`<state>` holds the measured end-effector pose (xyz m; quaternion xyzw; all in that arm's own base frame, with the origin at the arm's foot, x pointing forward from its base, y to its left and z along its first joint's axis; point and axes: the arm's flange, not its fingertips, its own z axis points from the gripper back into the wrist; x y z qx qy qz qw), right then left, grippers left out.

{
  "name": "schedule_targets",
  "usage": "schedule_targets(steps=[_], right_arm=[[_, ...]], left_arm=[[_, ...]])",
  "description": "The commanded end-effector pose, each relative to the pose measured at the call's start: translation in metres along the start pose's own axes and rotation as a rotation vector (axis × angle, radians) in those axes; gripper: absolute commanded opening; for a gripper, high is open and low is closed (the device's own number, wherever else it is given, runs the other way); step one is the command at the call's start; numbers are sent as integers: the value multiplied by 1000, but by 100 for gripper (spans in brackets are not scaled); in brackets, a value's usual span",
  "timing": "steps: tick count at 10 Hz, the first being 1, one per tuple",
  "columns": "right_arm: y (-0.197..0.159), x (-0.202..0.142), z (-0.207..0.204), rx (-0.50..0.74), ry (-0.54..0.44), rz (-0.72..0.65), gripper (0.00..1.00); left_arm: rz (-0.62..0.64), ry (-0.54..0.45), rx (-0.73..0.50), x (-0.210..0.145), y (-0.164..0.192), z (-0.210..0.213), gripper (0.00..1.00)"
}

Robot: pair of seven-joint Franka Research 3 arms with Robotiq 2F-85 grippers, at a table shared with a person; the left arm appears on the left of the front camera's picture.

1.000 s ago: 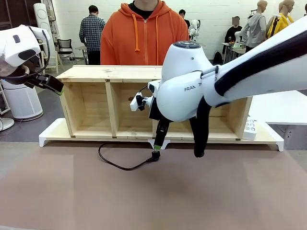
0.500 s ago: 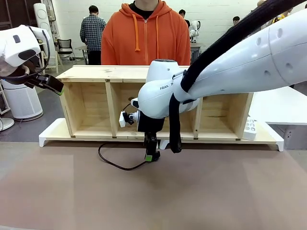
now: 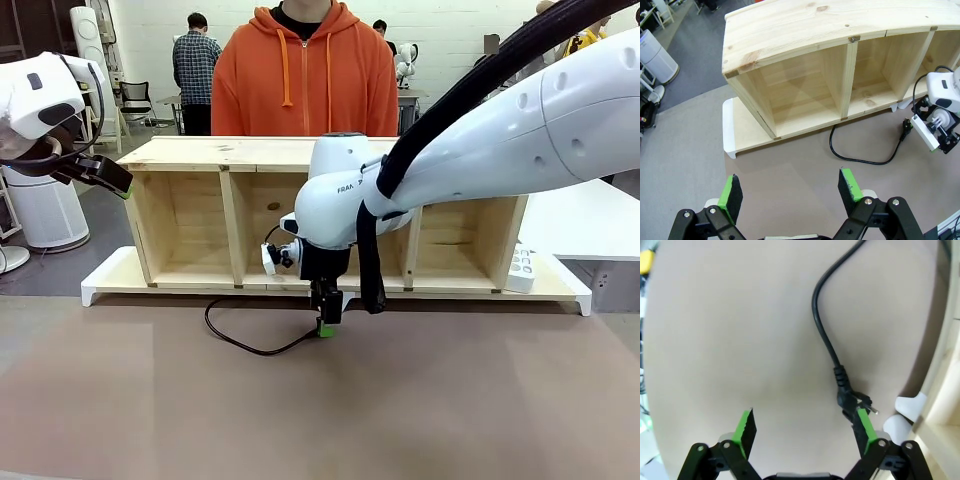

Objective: Perform cable management.
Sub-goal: When the cord part of the Power Cable appears at the lower middle area of the table and stops, grasp the cord part of the Power Cable.

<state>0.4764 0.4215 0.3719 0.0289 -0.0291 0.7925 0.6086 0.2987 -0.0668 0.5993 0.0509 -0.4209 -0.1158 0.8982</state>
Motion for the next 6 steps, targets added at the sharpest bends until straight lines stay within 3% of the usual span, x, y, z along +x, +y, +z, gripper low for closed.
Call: schedule_targets(steps=[1,6], right_arm=[[-18,7,-12,-2,26,28,100],[-33,11,-33,6,-19,66,100]], left_arm=[[0,-2,1,1,0,-1,100],[0,-2,1,1,0,-1,100]])
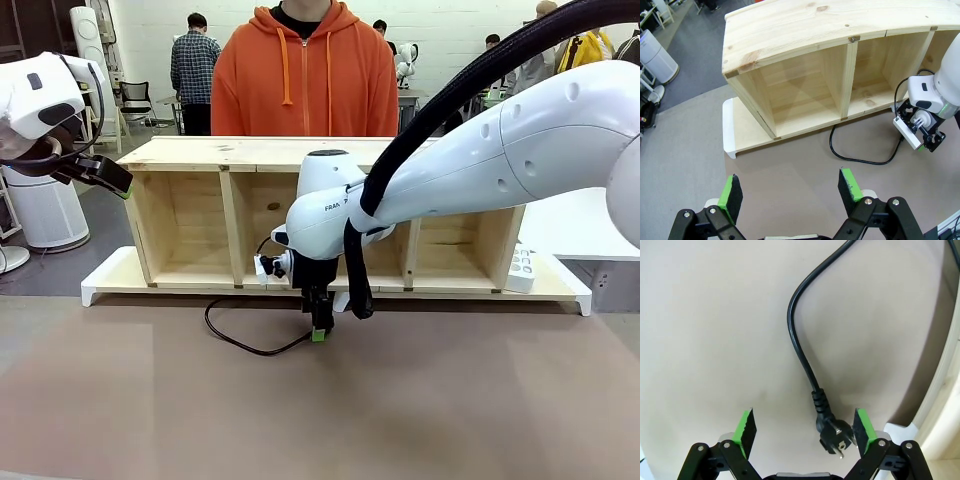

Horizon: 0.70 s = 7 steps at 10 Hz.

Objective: Perform cable management.
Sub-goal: When the cord part of the Power Cable appears at the lower middle area of the table and stops, grasp the cord part of the Power Cable.

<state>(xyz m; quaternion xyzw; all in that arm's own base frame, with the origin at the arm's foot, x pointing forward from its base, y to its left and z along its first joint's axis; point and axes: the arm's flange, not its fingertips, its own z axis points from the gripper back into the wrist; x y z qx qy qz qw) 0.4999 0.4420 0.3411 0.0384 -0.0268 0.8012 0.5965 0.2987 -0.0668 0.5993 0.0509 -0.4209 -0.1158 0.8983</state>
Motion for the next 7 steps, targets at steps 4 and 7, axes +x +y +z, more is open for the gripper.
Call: schedule_targets(steps=[4,7], right_arm=[[-12,-5,-21,-3,18,78,100],[-13,-7,-27,-9,32,80,100]], left_arm=[[0,-2,1,1,0,-1,100],[0,-2,1,1,0,-1,100]])
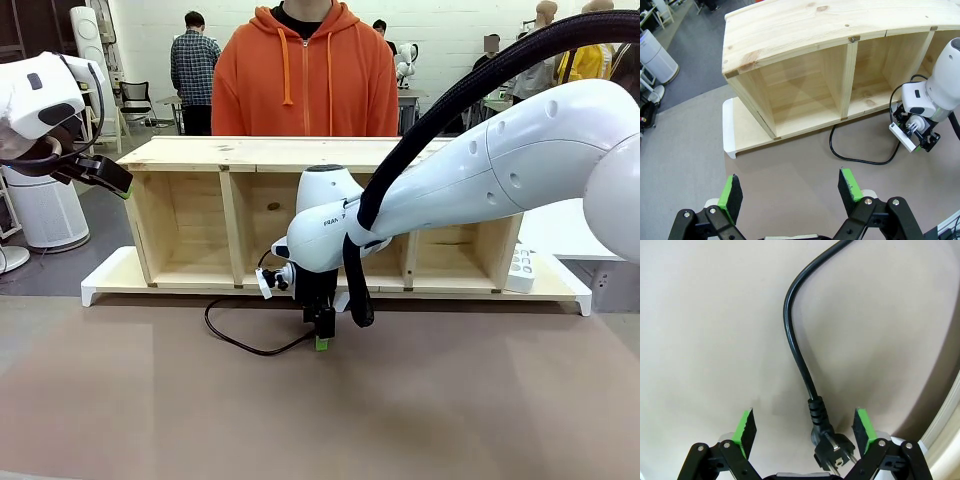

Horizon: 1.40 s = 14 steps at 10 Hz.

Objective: Perform cable management.
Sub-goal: When the cord part of the Power Cable appears at the lower middle area of the table and stops, grasp the cord part of the Power Cable.

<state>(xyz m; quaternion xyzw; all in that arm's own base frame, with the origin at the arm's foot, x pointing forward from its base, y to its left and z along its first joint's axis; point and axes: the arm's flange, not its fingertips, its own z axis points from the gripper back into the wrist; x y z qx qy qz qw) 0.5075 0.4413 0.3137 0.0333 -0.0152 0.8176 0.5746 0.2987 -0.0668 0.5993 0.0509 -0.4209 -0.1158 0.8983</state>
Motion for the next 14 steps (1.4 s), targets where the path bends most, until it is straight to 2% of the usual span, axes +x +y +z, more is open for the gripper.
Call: schedule_targets(steps=[1,2,3,4,5,9,10,11,12,13,14], right_arm=[[-6,-2,0,-27,17,21,100],[-6,-2,-1,-27,25,18,100],[-5,-2,-2,-46,51,20,94],[-7,-2,-2,-53,61,19,80],[-7,-2,-3,-37,38,22,74],[-9,1,-2,-45,56,35,73],[-10,1,-3,-49,70,39,58],[-11,2,-3,-51,78,26,53],[-11,2,-2,-50,80,22,38],[-10,2,-3,-51,82,23,33],[-10,2,-3,-52,83,22,19]], left_arm=[[0,-2,1,1,0,-1,100],[0,-2,1,1,0,-1,100],[0,-2,1,1,0,-1,100],[0,-2,1,1,0,-1,100],[0,-2,1,1,0,-1,100],[0,-2,1,1,0,-1,100],[0,-2,1,1,0,-1,100],[0,-2,1,1,0,-1,100],[0,-2,1,1,0,-1,100],[0,-2,1,1,0,-1,100],[0,-2,1,1,0,-1,100]])
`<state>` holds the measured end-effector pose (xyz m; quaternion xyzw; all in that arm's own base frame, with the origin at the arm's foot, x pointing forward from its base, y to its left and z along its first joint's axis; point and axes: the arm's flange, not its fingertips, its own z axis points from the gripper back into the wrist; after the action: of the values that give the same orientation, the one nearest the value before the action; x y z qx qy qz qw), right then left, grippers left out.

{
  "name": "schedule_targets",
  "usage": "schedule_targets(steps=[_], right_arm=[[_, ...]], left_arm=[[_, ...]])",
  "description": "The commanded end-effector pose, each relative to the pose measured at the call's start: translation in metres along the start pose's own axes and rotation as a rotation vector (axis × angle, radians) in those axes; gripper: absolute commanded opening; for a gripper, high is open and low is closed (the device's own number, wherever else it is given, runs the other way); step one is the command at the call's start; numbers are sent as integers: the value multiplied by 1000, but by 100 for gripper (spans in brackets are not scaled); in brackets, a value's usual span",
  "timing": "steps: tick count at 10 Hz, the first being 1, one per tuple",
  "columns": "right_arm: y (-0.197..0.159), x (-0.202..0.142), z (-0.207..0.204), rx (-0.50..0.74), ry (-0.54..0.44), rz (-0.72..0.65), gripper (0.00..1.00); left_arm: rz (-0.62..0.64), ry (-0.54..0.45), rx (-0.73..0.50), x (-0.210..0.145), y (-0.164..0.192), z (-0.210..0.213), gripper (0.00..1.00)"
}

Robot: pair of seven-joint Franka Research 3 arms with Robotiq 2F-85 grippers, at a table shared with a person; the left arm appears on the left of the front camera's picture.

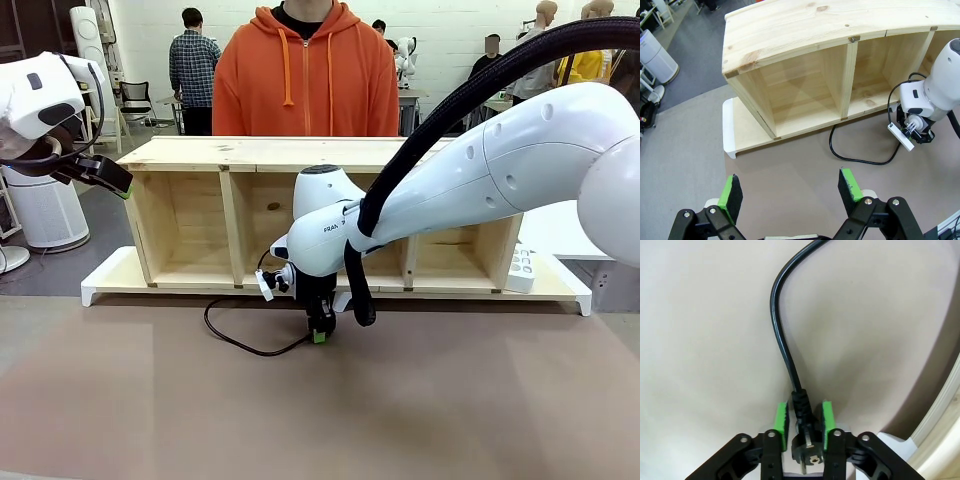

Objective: Perform cable management.
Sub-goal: When the cord part of the Power Cable appears at the lower middle area of the table and stops, grasp the cord part of the Power Cable, then pull the grasped Power Cable to the location of the Power Strip.

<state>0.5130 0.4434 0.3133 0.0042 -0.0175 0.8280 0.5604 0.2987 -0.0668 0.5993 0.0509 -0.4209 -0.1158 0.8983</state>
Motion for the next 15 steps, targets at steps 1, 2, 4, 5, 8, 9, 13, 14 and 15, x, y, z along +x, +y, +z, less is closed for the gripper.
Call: schedule_targets(steps=[1,2,4,5,8,9,13,14,15], right_arm=[[-5,1,-2,-17,40,-20,13],[-5,0,-2,-19,41,-23,0],[-5,-1,-2,-21,44,-24,0],[-6,-1,-1,-24,43,-28,0],[-1,-1,1,-2,1,-7,0],[-1,-1,1,-2,1,-7,0],[-1,-1,1,-2,1,-7,0],[-1,-1,1,-2,1,-7,0],[-1,-1,1,-2,1,-7,0]], left_arm=[[0,-2,1,1,0,-1,100],[0,-2,1,1,0,-1,100],[0,-2,1,1,0,-1,100],[0,-2,1,1,0,-1,100],[0,-2,1,1,0,-1,100],[0,-2,1,1,0,-1,100],[0,-2,1,1,0,-1,100],[0,-2,1,1,0,-1,100],[0,-2,1,1,0,-1,100]])
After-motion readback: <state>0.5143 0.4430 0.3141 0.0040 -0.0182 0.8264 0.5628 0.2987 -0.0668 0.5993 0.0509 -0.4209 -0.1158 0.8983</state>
